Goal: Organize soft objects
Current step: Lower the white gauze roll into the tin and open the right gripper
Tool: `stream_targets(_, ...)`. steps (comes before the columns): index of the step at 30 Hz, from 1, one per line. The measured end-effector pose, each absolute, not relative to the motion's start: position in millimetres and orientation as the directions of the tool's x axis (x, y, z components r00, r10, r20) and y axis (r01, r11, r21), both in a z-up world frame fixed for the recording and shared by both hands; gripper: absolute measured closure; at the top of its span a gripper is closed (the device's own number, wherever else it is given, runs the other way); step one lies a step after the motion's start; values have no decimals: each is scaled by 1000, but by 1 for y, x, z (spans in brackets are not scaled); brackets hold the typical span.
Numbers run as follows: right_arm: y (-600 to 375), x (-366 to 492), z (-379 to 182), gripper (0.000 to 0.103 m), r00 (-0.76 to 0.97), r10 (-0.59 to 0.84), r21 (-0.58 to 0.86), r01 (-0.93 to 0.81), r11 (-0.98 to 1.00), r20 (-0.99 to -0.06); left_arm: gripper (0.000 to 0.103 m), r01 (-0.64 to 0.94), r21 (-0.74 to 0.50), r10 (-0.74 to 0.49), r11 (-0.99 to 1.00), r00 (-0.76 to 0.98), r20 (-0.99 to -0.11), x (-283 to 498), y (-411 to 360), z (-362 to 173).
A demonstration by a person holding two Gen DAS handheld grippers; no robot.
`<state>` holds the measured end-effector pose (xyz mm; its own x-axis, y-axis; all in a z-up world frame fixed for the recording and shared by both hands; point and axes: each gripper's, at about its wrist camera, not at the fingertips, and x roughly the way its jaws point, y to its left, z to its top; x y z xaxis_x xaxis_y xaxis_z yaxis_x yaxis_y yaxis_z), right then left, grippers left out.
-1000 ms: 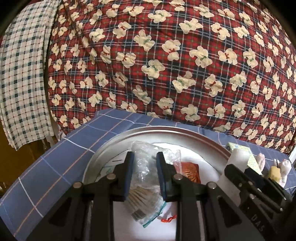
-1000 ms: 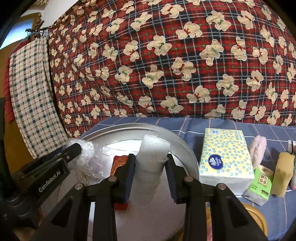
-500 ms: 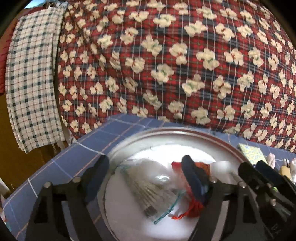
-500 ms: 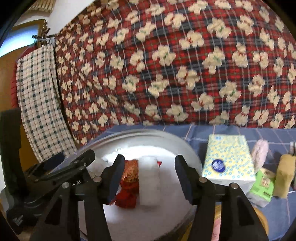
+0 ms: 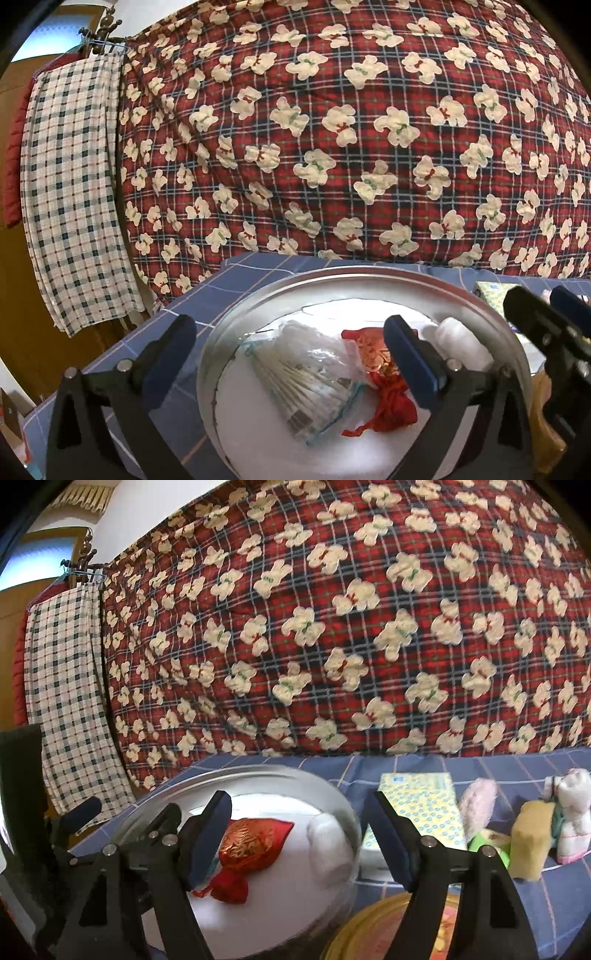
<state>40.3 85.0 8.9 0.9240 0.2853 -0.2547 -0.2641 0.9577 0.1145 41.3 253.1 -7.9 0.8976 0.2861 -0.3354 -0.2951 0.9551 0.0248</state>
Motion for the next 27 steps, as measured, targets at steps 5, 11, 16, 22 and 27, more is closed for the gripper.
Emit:
stream_targets(5, 80, 31, 12, 25, 960, 212, 61, -204, 977, -184, 0, -296, 39, 292, 955, 902, -317, 38, 246, -9)
stream_targets(11, 68, 22, 13, 25, 973, 191, 67, -183, 981, -131, 0, -288, 52, 291, 956, 917, -273, 28, 238, -7)
stream_targets(16, 65, 23, 8, 24, 960, 215, 63, -207, 976, -179, 0, -282, 7, 272, 959, 918, -290, 26, 242, -7)
stream_targets(22, 62, 18, 1, 24, 957, 205, -21, -214, 977, -208, 0, -274, -15, 257, 962, 917, -305, 23, 239, -10)
stream_targets(27, 34, 19, 0, 24, 952, 197, 14, -199, 980, -234, 0, -262, -21, 243, 965, 920, -308, 18, 230, -10)
